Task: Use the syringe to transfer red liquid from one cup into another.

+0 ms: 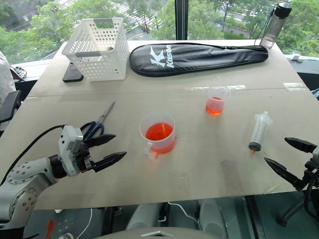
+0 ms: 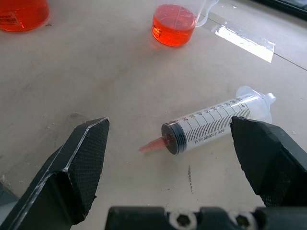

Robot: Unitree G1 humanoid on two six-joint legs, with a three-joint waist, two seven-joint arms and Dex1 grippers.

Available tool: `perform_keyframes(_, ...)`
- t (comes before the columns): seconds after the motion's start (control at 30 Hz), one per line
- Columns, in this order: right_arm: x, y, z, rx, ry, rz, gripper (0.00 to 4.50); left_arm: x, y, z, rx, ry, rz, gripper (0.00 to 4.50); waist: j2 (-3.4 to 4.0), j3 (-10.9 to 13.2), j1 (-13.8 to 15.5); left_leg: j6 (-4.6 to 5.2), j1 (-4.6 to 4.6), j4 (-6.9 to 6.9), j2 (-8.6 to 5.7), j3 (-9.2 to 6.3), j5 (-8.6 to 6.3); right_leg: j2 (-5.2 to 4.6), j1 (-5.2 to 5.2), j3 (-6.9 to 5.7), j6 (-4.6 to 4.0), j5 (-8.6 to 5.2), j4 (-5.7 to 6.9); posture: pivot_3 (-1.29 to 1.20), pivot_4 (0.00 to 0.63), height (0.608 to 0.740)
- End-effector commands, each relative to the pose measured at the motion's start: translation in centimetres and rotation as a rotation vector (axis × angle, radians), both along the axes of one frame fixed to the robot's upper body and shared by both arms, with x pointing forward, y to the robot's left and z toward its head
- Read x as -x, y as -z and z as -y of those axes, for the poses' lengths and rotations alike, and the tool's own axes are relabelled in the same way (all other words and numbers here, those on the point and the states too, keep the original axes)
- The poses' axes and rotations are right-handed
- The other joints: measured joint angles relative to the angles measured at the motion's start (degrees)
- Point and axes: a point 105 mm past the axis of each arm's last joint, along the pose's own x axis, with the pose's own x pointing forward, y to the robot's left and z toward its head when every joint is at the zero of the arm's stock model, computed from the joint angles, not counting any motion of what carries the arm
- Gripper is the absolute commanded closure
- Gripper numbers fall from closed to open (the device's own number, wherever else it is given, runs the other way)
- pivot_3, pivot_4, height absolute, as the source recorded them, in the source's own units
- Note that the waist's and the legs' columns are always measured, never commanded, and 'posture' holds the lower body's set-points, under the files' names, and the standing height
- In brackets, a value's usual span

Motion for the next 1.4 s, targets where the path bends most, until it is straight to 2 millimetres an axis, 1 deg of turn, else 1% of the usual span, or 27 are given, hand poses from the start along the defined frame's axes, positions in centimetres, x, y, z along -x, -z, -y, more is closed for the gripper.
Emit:
perform_keyframes(0.03, -0.9, -0.8, -0.3, -0.015, 0.056, 0.04, 0.1, -0.2, -1.0, 0.5, 0.008, 0.003, 0.051, 0.0, 0.0, 0.0, 0.0, 0.0, 0.0, 0.0, 0.0, 0.0, 0.0, 0.0, 0.0, 0.0, 0.0, 0.0, 0.0, 0.0, 0.15, 0.724)
perform_keyframes(0.07, -1.5, -1.0, -0.4, -0.028, 0.117, 0.041, 0.1, -0.5, -1.4, 0.6, 0.028, -0.008, 0.064, 0.0, 0.0, 0.0, -0.01, 0.0, 0.0, 0.0, 0.0, 0.0, 0.0, 0.0, 0.01, 0.0, 0.0, 0.0, 0.0, 0.0, 0.15, 0.724)
perform_keyframes(0.13, -2.4, -1.0, -0.3, 0.049, 0.23, 0.006, 0.1, -1.1, -2.3, 0.7, 0.061, -0.025, 0.088, 0.0, 0.02, 0.0, -0.06, 0.0, 0.0, 0.01, 0.01, 0.0, 0.0, -0.03, 0.0, 0.0, -0.01, 0.01, 0.0, 0.0, 0.15, 0.724)
perform_keyframes(0.17, -2.7, -1.3, -0.7, 0.056, 0.232, -0.008, 0.1, -1.4, -2.8, 0.7, 0.086, -0.036, 0.094, 0.0, 0.06, -0.02, -0.02, 0.0, 0.0, 0.01, 0.0, 0.0, 0.0, -0.03, 0.0, -0.01, -0.01, 0.02, 0.01, 0.0, 0.15, 0.724)
perform_keyframes(0.2, -2.8, -1.5, -1.4, 0.022, 0.206, -0.037, 0.1, -1.7, -3.3, 0.8, 0.104, -0.045, 0.1, 0.0, 0.1, -0.03, -0.02, 0.0, 0.01, 0.01, 0.01, 0.0, 0.0, -0.04, 0.0, -0.02, -0.02, 0.02, 0.02, 0.0, 0.15, 0.724)
perform_keyframes(0.23, -3.4, -1.9, -1.7, -0.015, 0.217, -0.046, 0.1, -2.3, -4.1, 0.8, 0.131, -0.057, 0.118, 0.0, 0.09, -0.03, -0.05, 0.0, 0.0, 0.01, 0.01, 0.0, 0.0, -0.04, 0.0, -0.02, -0.03, 0.03, 0.01, 0.0, 0.15, 0.724)
perform_keyframes(0.3, -4.3, -2.4, -2.0, -0.067, 0.248, -0.071, 0.1, -3.1, -5.3, 0.8, 0.169, -0.075, 0.141, 0.0, 0.07, -0.02, -0.01, 0.0, -0.02, 0.03, 0.01, -0.01, 0.01, -0.03, 0.0, -0.06, -0.03, 0.03, 0.01, 0.0, 0.15, 0.724)
perform_keyframes(0.37, -5.3, -2.8, -2.3, -0.079, 0.283, -0.09, 0.1, -3.5, -6.8, 1.0, 0.196, -0.064, 0.171, 0.0, 0.06, -0.02, 0.0, 0.0, -0.04, 0.03, 0.0, -0.02, 0.01, -0.02, 0.01, -0.08, -0.03, 0.03, 0.0, 0.0, 0.15, 0.724)
perform_keyframes(0.43, -6.7, -2.8, -2.0, -0.11, 0.361, -0.151, 0.1, -3.0, -8.8, 1.9, 0.24, 0.023, 0.191, 0.0, 0.04, -0.01, -0.19, 0.0, -0.09, 0.03, -0.02, -0.01, 0.01, 0.01, 0.0, -0.1, -0.01, 0.04, -0.03, 0.0, 0.15, 0.724)
perform_keyframes(0.53, -8.3, -2.6, -1.3, -0.164, 0.464, -0.229, 0.1, -1.7, -10.7, 3.3, 0.258, 0.159, 0.193, 0.0, 0.04, 0.0, -0.2, -0.02, -0.1, 0.03, -0.03, 0.0, 0.03, 0.08, -0.01, -0.08, -0.01, 0.04, -0.05, 0.0, 0.15, 0.724)
perform_keyframes(0.6, -9.6, -2.1, -0.4, -0.175, 0.533, -0.28, 0.1, -0.5, -11.6, 4.3, 0.222, 0.284, 0.186, 0.0, 0.04, 0.01, 0.02, -0.18, -0.12, 0.03, -0.04, 0.0, 0.13, 0.14, 0.0, -0.09, -0.01, 0.04, -0.05, 0.0, 0.15, 0.724)
perform_keyframes(0.67, -10.9, -1.7, 0.6, -0.225, 0.598, -0.329, 0.1, 0.6, -11.9, 5.4, 0.157, 0.396, 0.185, 0.0, 0.05, 0.02, 0.05, -0.21, -0.15, -0.02, -0.13, 0.0, 0.15, 0.3, 0.0, -0.12, 0.0, 0.04, -0.09, 0.0, 0.15, 0.724)
perform_keyframes(0.73, -11.8, -1.5, 1.1, -0.26, 0.626, -0.381, 0.1, 1.1, -12.3, 6.0, 0.131, 0.453, 0.191, 0.0, 0.08, 0.04, -0.09, -0.19, -0.16, 0.0, -0.17, 0.08, 0.13, 0.32, 0.0, -0.06, 0.01, 0.04, -0.09, 0.0, 0.15, 0.724)
perform_keyframes(0.8, -12.7, -1.7, 1.7, -0.25, 0.663, -0.425, 0.1, 1.3, -12.3, 6.5, 0.09, 0.499, 0.207, 0.0, 0.1, 0.05, -0.22, -0.13, -0.13, 0.0, -0.19, 0.23, 0.11, 0.33, 0.0, 0.06, 0.02, 0.04, -0.12, 0.0, 0.15, 0.724)
perform_keyframes(0.9, -13.5, -2.0, 2.1, -0.266, 0.677, -0.495, 0.1, 1.4, -12.1, 7.1, 0.076, 0.534, 0.22, 0.0, 0.14, 0.08, -0.29, 0.07, -0.07, -0.01, -0.18, 0.41, 0.0, 0.39, -0.03, 0.21, 0.05, 0.06, -0.12, 0.0, 0.15, 0.724)
perform_keyframes(0.97, -14.2, -2.0, 1.6, -0.286, 0.655, -0.558, 0.1, 1.4, -12.4, 7.5, 0.086, 0.549, 0.236, 0.0, 0.14, 0.09, -0.32, 0.12, -0.09, -0.03, -0.15, 0.42, -0.03, 0.44, -0.06, 0.23, 0.24, 0.16, -0.13, 0.0, 0.15, 0.724)
perform_keyframes(1.0, -14.4, -2.0, 1.5, -0.291, 0.652, -0.581, 0.1, 1.4, -12.5, 7.6, 0.089, 0.553, 0.241, 0.0, 0.14, 0.09, -0.45, 0.12, -0.09, -0.03, -0.15, 0.45, -0.03, 0.45, -0.07, 0.25, 0.25, 0.17, -0.13, 0.0, 0.15, 0.724)
perform_keyframes(1.1, -14.7, -0.9, 1.5, -0.291, 0.679, -0.68, 0.1, 1.5, -12.7, 8.0, 0.086, 0.578, 0.265, 0.0, 0.12, 0.09, -0.47, 0.18, -0.1, -0.02, -0.13, 0.51, -0.07, 0.51, -0.1, 0.34, 0.26, 0.17, -0.13, 0.0, 0.15, 0.724)
perform_keyframes(1.27, -14.5, 0.7, 1.8, -0.268, 0.713, -0.787, 0.1, 2.0, -12.6, 8.3, 0.076, 0.606, 0.264, 0.0, 0.13, 0.1, -0.25, 0.21, -0.16, -0.02, -0.13, 0.54, -0.09, 0.51, -0.12, 0.35, 0.27, 0.18, -0.18, 0.0, 0.15, 0.724)
perform_keyframes(1.4, -14.8, 0.7, 1.6, -0.265, 0.72, -0.82, 0.1, 2.1, -12.4, 8.5, 0.088, 0.601, 0.262, 0.0, 0.13, 0.1, -0.29, 0.21, -0.17, -0.01, -0.13, 0.61, -0.09, 0.51, -0.17, 0.32, 0.32, 0.21, -0.2, 0.0, 0.15, 0.724)
